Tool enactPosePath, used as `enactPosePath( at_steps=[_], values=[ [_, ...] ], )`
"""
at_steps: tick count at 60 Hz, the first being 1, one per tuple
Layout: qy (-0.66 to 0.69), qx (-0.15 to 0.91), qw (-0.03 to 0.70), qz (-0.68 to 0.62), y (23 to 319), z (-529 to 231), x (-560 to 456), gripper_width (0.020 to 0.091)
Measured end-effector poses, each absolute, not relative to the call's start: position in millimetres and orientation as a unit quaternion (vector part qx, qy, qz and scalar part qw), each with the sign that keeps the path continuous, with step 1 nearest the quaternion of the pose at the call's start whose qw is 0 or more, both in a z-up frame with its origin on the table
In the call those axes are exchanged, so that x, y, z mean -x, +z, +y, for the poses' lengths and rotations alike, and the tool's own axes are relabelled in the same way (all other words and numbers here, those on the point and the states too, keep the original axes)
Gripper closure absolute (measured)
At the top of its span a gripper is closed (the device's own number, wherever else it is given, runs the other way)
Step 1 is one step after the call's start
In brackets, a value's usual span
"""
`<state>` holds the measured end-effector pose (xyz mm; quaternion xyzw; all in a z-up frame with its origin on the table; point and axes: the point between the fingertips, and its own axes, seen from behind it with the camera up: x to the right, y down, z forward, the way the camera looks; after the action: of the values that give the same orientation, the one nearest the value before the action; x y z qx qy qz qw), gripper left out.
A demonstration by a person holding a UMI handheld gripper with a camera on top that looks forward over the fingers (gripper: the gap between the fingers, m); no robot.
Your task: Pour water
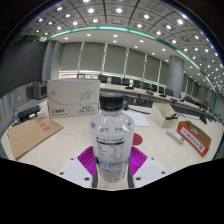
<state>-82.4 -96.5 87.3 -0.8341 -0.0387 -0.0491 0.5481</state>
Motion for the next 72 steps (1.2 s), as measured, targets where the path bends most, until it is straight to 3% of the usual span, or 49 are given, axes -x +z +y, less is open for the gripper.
enactPosePath(
  at_steps=[17, 30, 40, 55, 72],
  values=[
    [-0.222, 0.81, 0.532, -0.107, 165, -24, -13, 0.0701],
    [-0.42, 0.713, 0.488, -0.279, 209, 65, -38, 0.0702],
    [-0.536, 0.593, 0.426, -0.423, 199, 115, -26, 0.0705],
    [-0.62, 0.452, 0.352, -0.536, 171, 146, -8, 0.0702],
    [-0.625, 0.395, 0.336, -0.584, 158, 154, 8, 0.0701]
  ],
)
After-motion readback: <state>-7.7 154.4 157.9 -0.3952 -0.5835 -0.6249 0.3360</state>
